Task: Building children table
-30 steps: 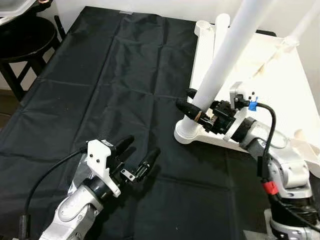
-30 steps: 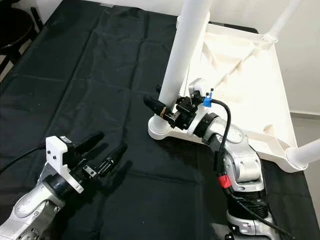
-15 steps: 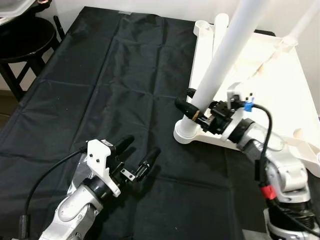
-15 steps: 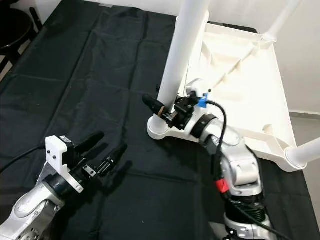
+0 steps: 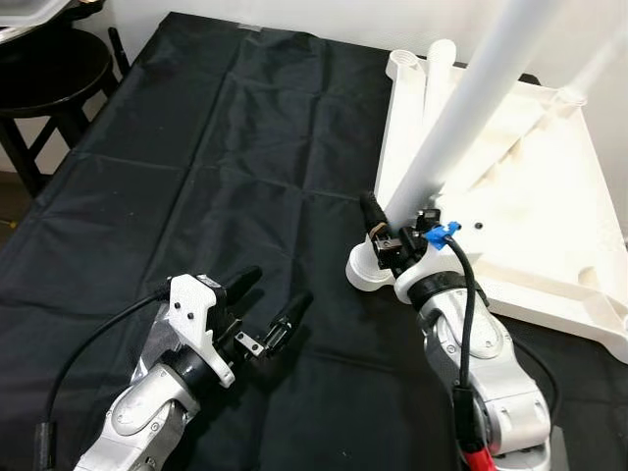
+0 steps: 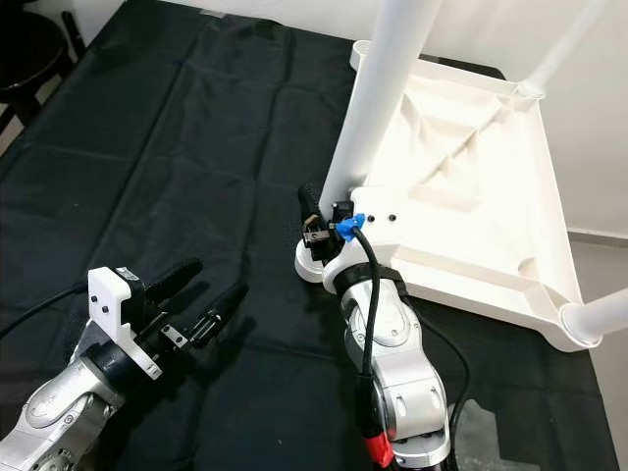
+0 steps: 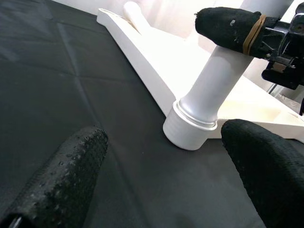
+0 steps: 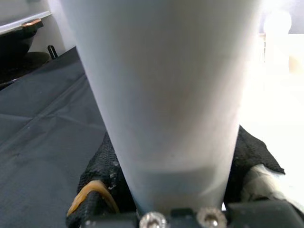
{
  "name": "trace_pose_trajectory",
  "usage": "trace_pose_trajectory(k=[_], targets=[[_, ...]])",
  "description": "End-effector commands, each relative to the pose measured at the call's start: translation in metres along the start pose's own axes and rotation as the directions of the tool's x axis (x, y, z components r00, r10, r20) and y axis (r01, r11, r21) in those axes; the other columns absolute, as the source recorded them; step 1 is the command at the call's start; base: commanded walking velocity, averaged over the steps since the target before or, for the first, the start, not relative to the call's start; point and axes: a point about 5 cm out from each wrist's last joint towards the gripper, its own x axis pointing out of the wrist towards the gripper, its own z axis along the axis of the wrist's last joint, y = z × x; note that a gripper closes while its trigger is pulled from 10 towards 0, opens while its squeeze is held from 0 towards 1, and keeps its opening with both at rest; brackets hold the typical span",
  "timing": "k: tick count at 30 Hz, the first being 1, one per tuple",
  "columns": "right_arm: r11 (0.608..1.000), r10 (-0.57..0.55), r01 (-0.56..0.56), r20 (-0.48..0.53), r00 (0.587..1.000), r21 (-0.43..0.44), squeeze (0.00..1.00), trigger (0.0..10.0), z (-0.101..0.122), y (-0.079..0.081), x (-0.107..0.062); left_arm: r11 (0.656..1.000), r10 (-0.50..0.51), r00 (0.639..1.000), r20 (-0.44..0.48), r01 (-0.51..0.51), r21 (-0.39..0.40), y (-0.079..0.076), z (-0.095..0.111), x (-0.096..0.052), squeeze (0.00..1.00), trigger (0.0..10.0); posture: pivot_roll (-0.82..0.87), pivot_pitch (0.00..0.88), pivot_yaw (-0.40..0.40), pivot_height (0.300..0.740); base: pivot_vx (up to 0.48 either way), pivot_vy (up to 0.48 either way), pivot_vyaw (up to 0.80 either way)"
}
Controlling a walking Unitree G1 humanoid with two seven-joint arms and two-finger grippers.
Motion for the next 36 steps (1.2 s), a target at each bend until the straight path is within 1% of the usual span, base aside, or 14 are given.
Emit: trace_pose_trajectory(k=[1,3,4,5,6,7,10,14,19,23,29,30,34,36], targets=[[0.999,-0.045,0.040,-0.199,0.979,-0.032,0.00,0.0,-0.031,-0.003,-0.003,1.000,0.003,1.000,-0.021,-0.004,-0.018,0.000,-0.006,-0.002,0.00,10.0,-0.03,0.272,-0.108,0.740,0.000,0.000,0.00],[0.999,-0.045,0.040,-0.199,0.979,-0.032,0.00,0.0,-0.031,-0.003,-0.003,1.000,0.003,1.000,-0.021,-0.004,-0.018,0.000,-0.006,-0.002,0.00,10.0,-0.03,0.272,-0.108,0.740,0.000,0.000,0.00],[0.999,-0.045,0.039,-0.215,0.976,-0.032,0.00,4.8,-0.031,-0.001,-0.004,1.000,0.003,1.000,-0.021,-0.004,-0.019,0.000,-0.006,-0.001,0.00,10.0,-0.02,0.271,-0.107,0.740,0.000,0.000,0.00],[0.999,-0.038,0.035,-0.212,0.976,-0.016,0.58,10.0,-0.029,0.001,-0.006,1.000,0.004,1.000,-0.023,-0.004,-0.018,0.001,-0.007,-0.002,0.00,10.0,-0.03,0.267,-0.105,0.740,0.000,0.000,0.00],[0.999,-0.038,0.035,-0.212,0.976,-0.016,0.58,10.0,-0.029,0.001,-0.006,1.000,0.004,1.000,-0.023,-0.004,-0.018,0.001,-0.007,-0.002,0.00,10.0,-0.03,0.267,-0.105,0.740,0.000,0.000,0.00],[0.999,-0.033,0.033,-0.207,0.978,-0.004,1.00,10.0,-0.028,0.002,-0.006,1.000,0.004,1.000,-0.024,-0.004,-0.018,0.001,-0.007,-0.002,0.00,10.0,-0.03,0.267,-0.105,0.740,0.000,0.000,0.00],[1.000,0.015,-0.012,-0.153,0.988,0.018,1.00,10.0,-0.020,0.002,-0.007,1.000,0.004,1.000,-0.029,-0.005,-0.018,0.003,-0.009,-0.002,0.00,10.0,-0.04,0.239,-0.099,0.740,0.000,0.000,0.00],[0.995,0.102,-0.103,-0.099,0.990,-0.010,1.00,10.0,-0.019,-0.002,-0.018,1.000,0.006,0.999,-0.038,-0.007,-0.018,0.008,-0.015,-0.002,0.00,10.0,-0.04,0.205,-0.095,0.740,0.000,0.000,0.00],[0.990,0.135,-0.137,-0.104,0.985,-0.013,1.00,10.0,-0.024,-0.002,-0.026,1.000,0.011,0.999,-0.042,-0.011,-0.015,0.010,-0.018,-0.001,0.00,10.0,-0.04,0.184,-0.091,0.740,0.000,0.000,0.00],[0.981,0.183,-0.191,-0.183,0.966,-0.029,1.00,10.0,-0.046,-0.005,-0.051,0.997,0.069,0.997,-0.036,-0.070,-0.013,0.025,-0.020,-0.002,0.00,10.0,-0.07,0.132,-0.069,0.740,0.000,0.000,0.00],[0.983,0.176,-0.183,-0.181,0.968,-0.023,1.00,10.0,-0.051,-0.009,-0.048,0.995,0.097,0.995,-0.013,-0.096,0.024,0.034,-0.017,0.003,0.00,10.0,-0.07,0.105,-0.057,0.740,0.000,0.000,0.00],[0.979,0.200,-0.204,-0.167,0.966,-0.009,0.00,10.0,-0.052,-0.007,-0.045,0.993,0.108,0.994,0.018,-0.108,0.038,0.037,-0.012,0.009,0.00,10.0,-0.06,0.093,-0.051,0.740,0.000,0.000,0.00],[0.962,0.273,-0.272,-0.130,0.953,0.023,0.00,10.0,-0.051,0.001,-0.043,0.991,0.119,0.991,0.059,-0.122,0.049,0.039,-0.007,0.018,0.00,10.0,-0.06,0.084,-0.044,0.740,0.000,0.000,0.00],[0.962,0.273,-0.272,-0.130,0.953,0.023,0.00,10.0,-0.051,0.001,-0.043,0.991,0.119,0.991,0.059,-0.122,0.049,0.039,-0.007,0.018,0.00,10.0,-0.06,0.084,-0.044,0.740,0.000,0.000,0.00]])
